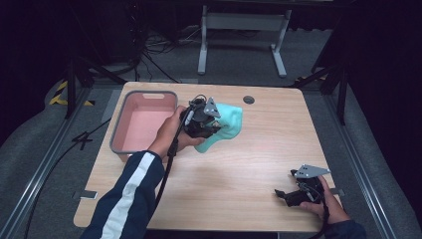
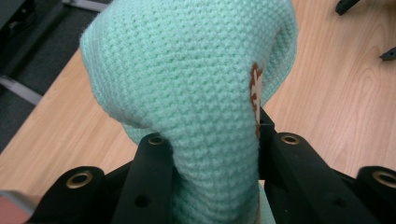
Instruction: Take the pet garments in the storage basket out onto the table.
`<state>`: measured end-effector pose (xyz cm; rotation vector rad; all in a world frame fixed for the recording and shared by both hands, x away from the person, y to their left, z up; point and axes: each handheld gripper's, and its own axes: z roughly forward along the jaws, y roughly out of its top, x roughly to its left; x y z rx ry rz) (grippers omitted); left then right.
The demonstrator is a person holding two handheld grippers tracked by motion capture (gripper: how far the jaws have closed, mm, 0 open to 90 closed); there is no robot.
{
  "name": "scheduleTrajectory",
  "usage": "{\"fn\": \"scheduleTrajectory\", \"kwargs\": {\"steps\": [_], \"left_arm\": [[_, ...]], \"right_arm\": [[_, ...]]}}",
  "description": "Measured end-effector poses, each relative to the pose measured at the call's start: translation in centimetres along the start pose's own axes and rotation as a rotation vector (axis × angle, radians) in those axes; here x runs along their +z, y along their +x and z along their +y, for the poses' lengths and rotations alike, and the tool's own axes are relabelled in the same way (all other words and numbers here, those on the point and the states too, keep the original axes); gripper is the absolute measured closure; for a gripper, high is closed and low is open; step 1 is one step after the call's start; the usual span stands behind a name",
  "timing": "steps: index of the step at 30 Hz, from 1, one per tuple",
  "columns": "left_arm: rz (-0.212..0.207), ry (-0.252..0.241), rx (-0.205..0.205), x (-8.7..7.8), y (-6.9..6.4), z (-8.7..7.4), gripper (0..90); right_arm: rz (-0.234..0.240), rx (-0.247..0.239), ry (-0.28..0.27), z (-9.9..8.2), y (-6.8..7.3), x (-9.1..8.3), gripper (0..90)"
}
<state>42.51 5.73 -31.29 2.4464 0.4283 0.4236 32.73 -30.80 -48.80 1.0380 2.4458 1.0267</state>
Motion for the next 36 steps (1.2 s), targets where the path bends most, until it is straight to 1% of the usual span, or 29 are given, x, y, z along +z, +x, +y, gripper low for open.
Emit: {"fn": "scheduleTrajectory", "kwargs": {"steps": [5,7,9,13,14,15,16,17,19,24,25,27,28,29,31,32,35,36], "left_arm": [[-0.048,0.008,-0.003,1.7,-0.5,-0.1,70.9],[-0.061,0.006,-0.019,2.4,-0.6,-0.2,70.9],[-0.068,0.025,-0.021,3.2,-0.7,-0.4,70.8],[-0.077,0.036,-0.031,4.5,-0.9,-0.9,70.7],[-0.078,0.042,-0.036,4.9,-1.0,-1.0,70.7],[-0.074,0.049,-0.029,5.2,-1.1,-1.1,70.6],[-0.071,0.052,-0.031,5.3,-1.3,-1.2,70.5],[-0.075,0.054,-0.038,5.6,-1.4,-1.4,70.5],[-0.084,0.066,-0.03,6.1,-1.5,-1.7,70.4],[-0.096,0.083,-0.039,7.3,-2.1,-2.2,70.1],[-0.1,0.086,-0.031,7.5,-2.1,-2.2,70.0],[-0.11,0.091,-0.041,8.0,-2.4,-2.4,69.6],[-0.112,0.098,-0.041,8.2,-2.5,-2.5,69.4],[-0.112,0.106,-0.032,8.5,-2.6,-2.6,69.2],[-0.118,0.114,-0.04,9.1,-2.9,-2.8,68.8],[-0.124,0.121,-0.038,9.3,-3.0,-2.9,68.5],[-0.142,0.123,-0.039,10.0,-3.2,-3.2,67.1],[-0.142,0.127,-0.046,10.1,-3.3,-3.2,66.7]], "right_arm": [[0.0,0.0,0.0,0.0,0.0,0.0,0.8],[0.0,0.0,0.0,0.0,0.0,0.0,0.8],[0.0,0.0,0.0,0.0,0.0,0.0,0.8],[-0.001,-0.003,-0.001,0.0,0.0,0.0,0.8],[0.0,-0.001,0.0,0.0,0.0,0.0,0.8],[0.0,-0.001,0.0,0.0,0.0,0.0,0.8],[0.0,-0.001,0.0,0.0,0.0,0.0,0.8],[0.0,-0.001,0.0,0.0,0.0,0.0,0.8],[0.0,-0.001,0.0,0.0,0.0,0.0,0.8],[0.0,-0.001,0.0,0.0,0.0,0.0,0.8],[0.0,-0.001,0.0,0.0,0.0,0.0,0.8],[0.0,-0.001,0.0,0.0,0.0,0.0,0.8],[0.0,-0.001,0.0,0.0,0.0,0.0,0.8],[0.0,-0.001,0.0,0.0,0.0,0.0,0.8],[0.0,-0.001,0.0,0.0,0.0,0.0,0.8],[0.0,-0.001,0.0,0.0,0.0,0.0,0.8],[0.0,-0.001,0.0,0.0,0.0,0.0,0.8],[0.0,-0.001,0.0,0.0,0.0,0.0,0.8]]}}
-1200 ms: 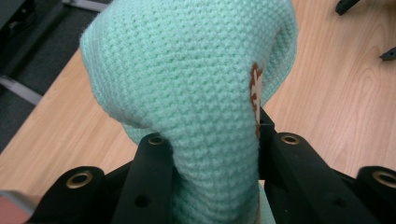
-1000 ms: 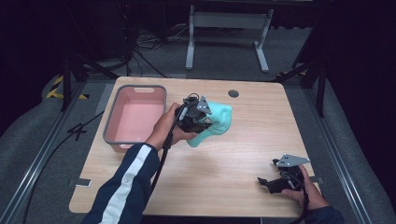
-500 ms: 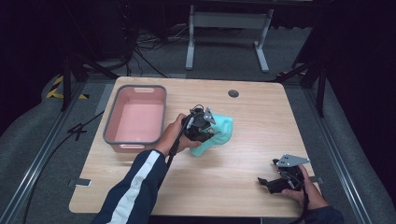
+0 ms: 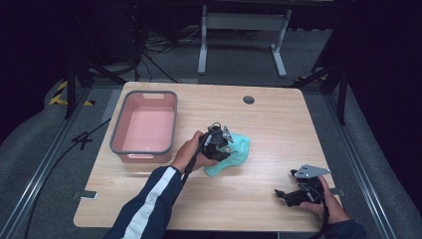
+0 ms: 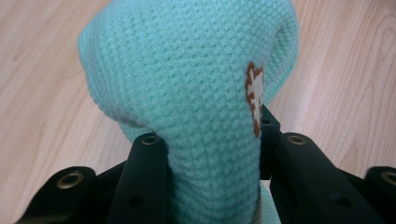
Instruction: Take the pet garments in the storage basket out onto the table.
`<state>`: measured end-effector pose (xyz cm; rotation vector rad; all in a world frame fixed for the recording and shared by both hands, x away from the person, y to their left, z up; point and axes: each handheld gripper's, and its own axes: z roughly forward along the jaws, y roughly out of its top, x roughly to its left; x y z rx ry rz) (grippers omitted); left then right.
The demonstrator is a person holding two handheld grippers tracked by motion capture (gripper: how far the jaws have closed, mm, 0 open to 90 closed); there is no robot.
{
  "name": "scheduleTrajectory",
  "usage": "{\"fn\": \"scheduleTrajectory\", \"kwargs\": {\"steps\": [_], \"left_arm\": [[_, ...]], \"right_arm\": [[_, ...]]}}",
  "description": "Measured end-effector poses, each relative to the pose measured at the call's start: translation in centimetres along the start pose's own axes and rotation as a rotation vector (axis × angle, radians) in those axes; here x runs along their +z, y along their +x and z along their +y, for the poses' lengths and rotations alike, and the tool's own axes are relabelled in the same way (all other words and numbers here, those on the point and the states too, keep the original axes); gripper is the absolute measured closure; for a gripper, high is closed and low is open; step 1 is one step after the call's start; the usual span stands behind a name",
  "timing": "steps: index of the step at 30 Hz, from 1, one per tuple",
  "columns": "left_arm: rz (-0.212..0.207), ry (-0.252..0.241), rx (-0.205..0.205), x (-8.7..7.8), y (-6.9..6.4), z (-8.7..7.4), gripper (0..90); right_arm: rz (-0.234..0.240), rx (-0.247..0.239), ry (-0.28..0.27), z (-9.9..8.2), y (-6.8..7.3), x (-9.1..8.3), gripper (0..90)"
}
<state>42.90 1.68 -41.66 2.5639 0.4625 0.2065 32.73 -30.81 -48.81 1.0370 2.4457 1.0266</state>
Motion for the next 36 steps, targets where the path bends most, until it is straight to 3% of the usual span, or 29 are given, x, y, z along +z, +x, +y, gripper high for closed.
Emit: {"fn": "scheduleTrajectory", "kwargs": {"steps": [5,13,19,25,36], "left_arm": [[-0.004,0.017,-0.001,0.7,-0.1,-0.3,63.2],[0.014,0.046,-0.042,1.5,-0.1,-0.4,34.3],[0.028,0.022,-0.057,1.3,-0.1,-0.3,28.4],[0.013,-0.017,-0.065,0.2,0.0,-0.4,23.5],[0.025,-0.033,-0.017,-1.9,-0.3,-0.4,20.8]], "right_arm": [[0.0,0.0,0.0,0.0,0.0,0.0,0.8],[0.0,0.0,0.0,0.0,0.0,0.0,0.8],[0.0,0.0,0.0,0.0,0.0,0.0,0.8],[0.0,0.0,0.0,0.0,0.0,0.0,0.8],[0.0,0.0,0.0,0.0,0.0,0.0,0.8]]}}
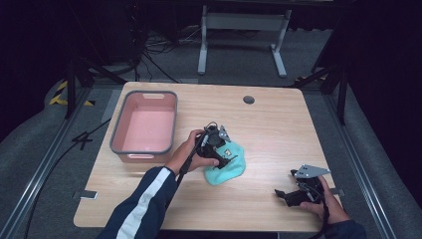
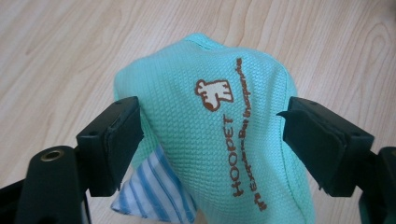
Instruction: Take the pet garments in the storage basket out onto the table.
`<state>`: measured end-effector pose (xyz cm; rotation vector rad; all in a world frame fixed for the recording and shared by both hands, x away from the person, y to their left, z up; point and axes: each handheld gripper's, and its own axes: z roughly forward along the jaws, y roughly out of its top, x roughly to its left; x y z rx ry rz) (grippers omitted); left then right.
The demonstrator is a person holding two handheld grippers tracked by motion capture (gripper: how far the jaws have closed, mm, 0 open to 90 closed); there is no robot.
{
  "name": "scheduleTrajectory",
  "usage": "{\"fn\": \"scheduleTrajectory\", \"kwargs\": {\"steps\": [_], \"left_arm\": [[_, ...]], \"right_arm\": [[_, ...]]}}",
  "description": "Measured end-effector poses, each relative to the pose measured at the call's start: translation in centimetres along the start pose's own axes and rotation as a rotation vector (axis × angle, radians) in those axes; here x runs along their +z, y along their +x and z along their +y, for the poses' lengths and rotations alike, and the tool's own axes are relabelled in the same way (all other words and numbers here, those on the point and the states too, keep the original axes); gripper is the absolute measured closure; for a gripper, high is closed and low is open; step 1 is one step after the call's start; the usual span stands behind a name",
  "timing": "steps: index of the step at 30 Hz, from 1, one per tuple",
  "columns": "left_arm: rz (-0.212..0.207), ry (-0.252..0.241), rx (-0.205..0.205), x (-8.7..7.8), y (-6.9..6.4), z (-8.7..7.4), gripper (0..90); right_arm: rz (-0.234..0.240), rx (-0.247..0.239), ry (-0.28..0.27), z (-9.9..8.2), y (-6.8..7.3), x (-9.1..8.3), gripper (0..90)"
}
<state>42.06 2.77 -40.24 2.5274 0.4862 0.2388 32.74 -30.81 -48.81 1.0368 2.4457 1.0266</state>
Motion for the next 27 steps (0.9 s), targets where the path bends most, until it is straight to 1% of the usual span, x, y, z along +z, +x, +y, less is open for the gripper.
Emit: {"fn": "scheduleTrajectory", "kwargs": {"steps": [1,2,5,9,10,12,14,15,17,19,20,23,24,27], "left_arm": [[0.0,0.0,0.0,0.0,0.0,0.0,21.4],[0.003,-0.002,0.008,-0.3,-0.1,0.0,21.4],[0.011,0.018,0.039,-0.7,-0.4,0.0,22.7],[0.006,0.02,0.052,-1.3,-0.8,-0.1,22.4],[0.004,0.014,0.054,-1.4,-0.9,-0.1,22.4],[-0.006,0.012,0.053,-1.6,-1.1,-0.2,22.2],[-0.002,0.014,0.06,-1.7,-1.2,-0.2,22.1],[-0.006,0.019,0.072,-1.9,-1.4,-0.4,22.1],[-0.006,0.019,0.081,-2.2,-1.5,-0.6,22.1],[-0.006,0.019,0.078,-2.3,-1.6,-0.7,22.2],[-0.003,0.023,0.085,-2.4,-1.7,-0.9,22.2],[-0.007,0.031,0.09,-2.6,-1.9,-1.3,22.2],[-0.004,0.034,0.102,-2.7,-2.0,-1.4,22.2],[-0.006,0.031,0.101,-3.0,-2.1,-1.9,22.2]], "right_arm": [[0.0,0.0,0.0,0.0,0.0,0.0,0.8],[0.0,0.0,0.0,0.0,0.0,0.0,0.8],[0.0,0.0,0.0,0.0,0.0,0.0,0.8],[0.0,0.0,0.0,0.0,0.0,0.0,0.8],[0.0,0.0,0.0,0.0,0.0,0.0,0.8],[0.0,0.0,0.0,0.0,0.0,0.0,0.8],[0.0,0.0,0.0,0.0,0.0,0.0,0.8],[0.0,0.0,0.0,0.0,0.0,0.0,0.8],[0.0,0.0,0.0,0.0,0.0,0.0,0.8],[0.0,0.0,0.0,0.0,0.0,0.0,0.8],[0.0,0.0,0.0,0.0,0.0,0.0,0.8],[0.0,0.0,0.0,0.0,0.0,0.0,0.8],[0.0,0.0,0.0,0.0,0.0,0.0,0.8],[0.0,0.0,0.0,0.0,0.0,0.0,0.8]]}}
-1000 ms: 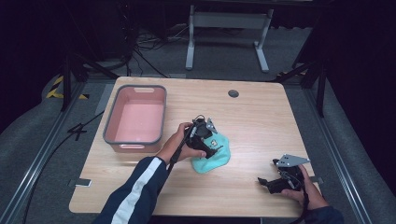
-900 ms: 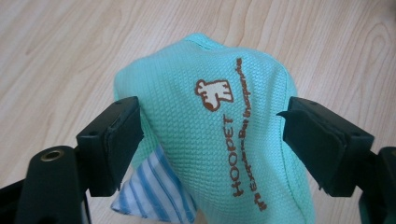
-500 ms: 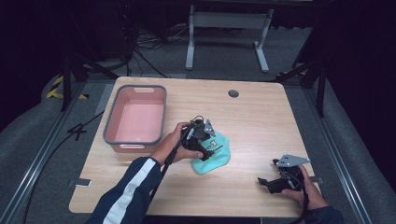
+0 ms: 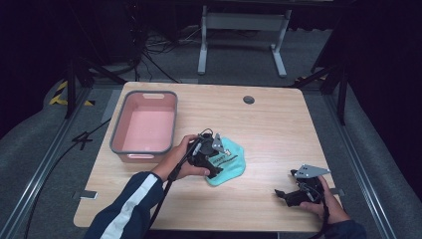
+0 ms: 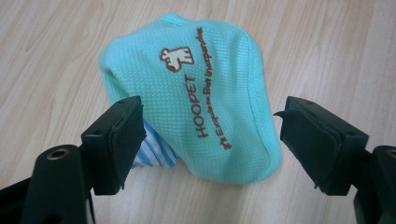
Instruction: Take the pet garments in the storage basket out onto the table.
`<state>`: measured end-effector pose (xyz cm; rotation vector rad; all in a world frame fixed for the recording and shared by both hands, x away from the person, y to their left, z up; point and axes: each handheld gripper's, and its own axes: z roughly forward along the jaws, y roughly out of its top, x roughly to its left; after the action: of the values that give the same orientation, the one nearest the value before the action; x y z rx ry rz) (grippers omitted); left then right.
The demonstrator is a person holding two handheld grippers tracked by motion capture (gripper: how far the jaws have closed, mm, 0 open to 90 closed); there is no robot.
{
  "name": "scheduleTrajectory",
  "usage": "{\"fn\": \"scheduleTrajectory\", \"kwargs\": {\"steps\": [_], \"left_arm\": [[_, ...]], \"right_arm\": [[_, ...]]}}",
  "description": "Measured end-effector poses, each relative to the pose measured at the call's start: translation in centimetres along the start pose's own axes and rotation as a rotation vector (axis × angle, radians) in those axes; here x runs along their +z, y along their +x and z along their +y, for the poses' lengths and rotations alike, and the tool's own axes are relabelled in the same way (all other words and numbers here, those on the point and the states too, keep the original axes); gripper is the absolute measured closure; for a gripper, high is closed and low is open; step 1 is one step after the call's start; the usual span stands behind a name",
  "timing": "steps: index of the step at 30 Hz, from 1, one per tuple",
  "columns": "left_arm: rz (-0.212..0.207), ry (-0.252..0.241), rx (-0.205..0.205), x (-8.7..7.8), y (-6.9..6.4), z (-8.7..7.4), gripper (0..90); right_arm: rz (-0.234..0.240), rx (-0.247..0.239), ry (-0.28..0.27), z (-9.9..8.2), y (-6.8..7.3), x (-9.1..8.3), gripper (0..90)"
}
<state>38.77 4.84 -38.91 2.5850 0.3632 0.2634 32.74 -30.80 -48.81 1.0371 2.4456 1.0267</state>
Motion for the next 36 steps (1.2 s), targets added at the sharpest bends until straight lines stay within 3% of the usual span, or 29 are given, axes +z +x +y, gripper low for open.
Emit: {"fn": "scheduleTrajectory", "kwargs": {"steps": [12,16,22,25,36], "left_arm": [[0.015,0.068,0.016,-0.9,-0.6,-3.1,22.3],[0.026,0.068,0.025,-1.4,-1.0,-4.0,22.1],[0.045,0.112,0.074,-1.9,-1.7,-5.4,21.6],[0.047,0.112,0.055,-2.2,-1.9,-6.4,21.5],[0.046,0.154,0.048,-3.1,-1.6,-9.8,21.9]], "right_arm": [[0.0,0.0,0.0,0.0,0.0,0.0,0.8],[0.0,0.0,0.0,0.0,0.0,0.0,0.8],[0.0,0.0,0.0,0.0,0.0,0.0,0.8],[-0.001,0.0,0.0,0.0,0.0,0.0,0.8],[-0.001,0.002,0.001,0.0,0.0,0.0,0.8]]}}
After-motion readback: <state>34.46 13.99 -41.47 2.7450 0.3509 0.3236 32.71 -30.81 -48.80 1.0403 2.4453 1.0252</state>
